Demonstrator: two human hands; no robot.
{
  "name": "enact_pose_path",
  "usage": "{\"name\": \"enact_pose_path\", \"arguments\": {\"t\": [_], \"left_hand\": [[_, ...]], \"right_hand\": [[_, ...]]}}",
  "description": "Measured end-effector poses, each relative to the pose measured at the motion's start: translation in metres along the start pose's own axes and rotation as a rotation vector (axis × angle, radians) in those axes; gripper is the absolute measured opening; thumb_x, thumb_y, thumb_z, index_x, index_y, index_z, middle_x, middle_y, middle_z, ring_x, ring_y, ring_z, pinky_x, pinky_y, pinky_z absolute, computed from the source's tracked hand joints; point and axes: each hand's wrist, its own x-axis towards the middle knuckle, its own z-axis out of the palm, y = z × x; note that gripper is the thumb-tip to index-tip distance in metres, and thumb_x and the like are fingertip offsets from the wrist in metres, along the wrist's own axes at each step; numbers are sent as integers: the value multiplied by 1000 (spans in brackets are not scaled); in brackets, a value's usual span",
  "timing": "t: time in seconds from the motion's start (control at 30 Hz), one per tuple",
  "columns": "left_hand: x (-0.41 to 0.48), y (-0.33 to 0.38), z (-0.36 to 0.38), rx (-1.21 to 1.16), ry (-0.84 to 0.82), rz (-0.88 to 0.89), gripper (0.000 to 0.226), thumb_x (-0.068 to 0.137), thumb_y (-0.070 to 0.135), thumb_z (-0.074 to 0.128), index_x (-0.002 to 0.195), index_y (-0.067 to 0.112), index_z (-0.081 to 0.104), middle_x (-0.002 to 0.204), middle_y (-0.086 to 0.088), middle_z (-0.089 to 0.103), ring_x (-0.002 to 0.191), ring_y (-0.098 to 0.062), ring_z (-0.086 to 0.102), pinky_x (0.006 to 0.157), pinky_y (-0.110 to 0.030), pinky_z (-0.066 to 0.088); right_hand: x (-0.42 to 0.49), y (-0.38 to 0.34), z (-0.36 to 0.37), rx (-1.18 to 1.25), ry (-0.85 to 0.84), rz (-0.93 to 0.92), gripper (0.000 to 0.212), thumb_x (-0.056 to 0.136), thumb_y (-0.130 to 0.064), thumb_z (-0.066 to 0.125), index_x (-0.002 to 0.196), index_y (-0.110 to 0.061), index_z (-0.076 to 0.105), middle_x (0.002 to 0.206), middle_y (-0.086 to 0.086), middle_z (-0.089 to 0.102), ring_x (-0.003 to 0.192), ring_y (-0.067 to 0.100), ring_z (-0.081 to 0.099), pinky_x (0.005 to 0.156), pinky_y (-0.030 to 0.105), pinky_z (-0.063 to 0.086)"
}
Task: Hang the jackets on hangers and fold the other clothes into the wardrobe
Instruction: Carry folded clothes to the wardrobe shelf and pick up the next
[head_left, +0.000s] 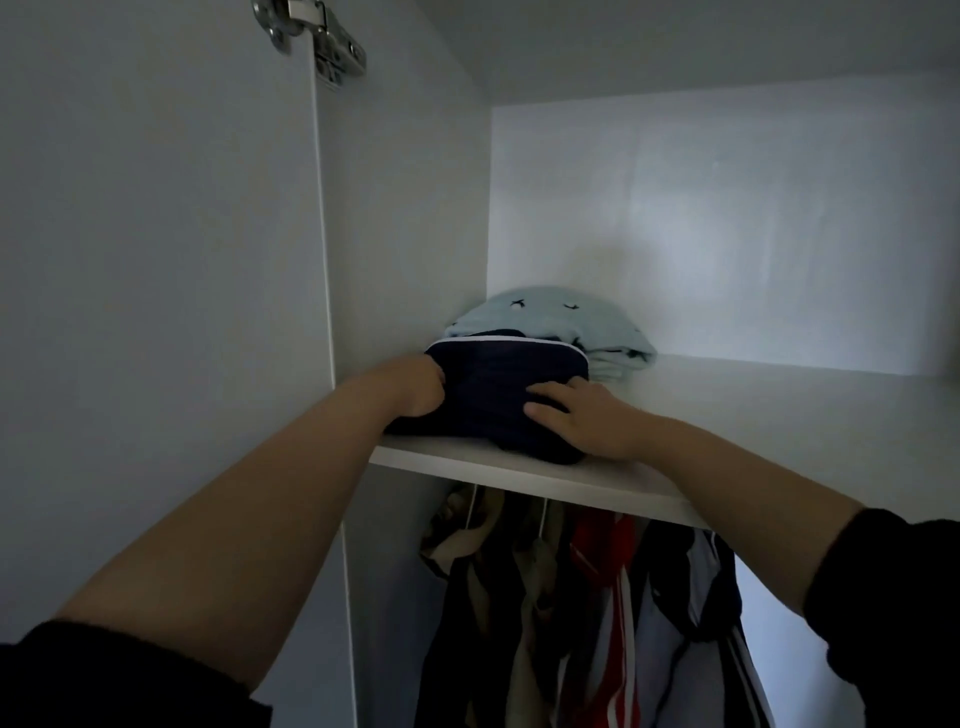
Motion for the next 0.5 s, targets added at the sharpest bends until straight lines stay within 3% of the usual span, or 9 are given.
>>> {"name": "enact_pose_path", "arguments": {"t": [0.1,0.2,0.27,0.33,0.5], "left_hand": [[12,6,-8,-47,75,-35,39,101,22,33,123,1,57,136,-18,52,121,-31,49,97,-29,36],[24,15,6,-65,120,22,50,103,39,29,143,12,40,151,-13,36,135,-30,37,109,-33,29],[32,19,21,-4,34,45,59,101,50,25,152,22,19,159,-7,16,144,-28,20,118,-37,16],[37,19,28,-34,-65,33,63,98,56,26,153,29,12,161,-3,12,146,-26,15,119,-38,12],[39,18,31,-89,-67,52,62,97,57,29,152,30,18,159,1,18,144,-24,23,118,-38,17]], "right_hand": [[19,-2,-14,27,6,-8,47,99,-50,37,133,-22,53,133,11,49,123,29,47,106,36,35],[43,5,-10,-43,259,29,43,101,-37,38,128,-9,56,130,19,51,119,35,48,103,37,36],[55,8,3,-120,130,70,47,104,-34,28,143,-11,40,148,17,36,134,33,34,113,38,24],[63,12,13,-158,-44,66,48,106,-31,18,150,-12,24,158,8,20,144,29,18,117,38,14],[71,19,17,-99,-25,61,50,105,-33,21,150,-10,22,158,7,20,146,23,15,117,33,10]]}}
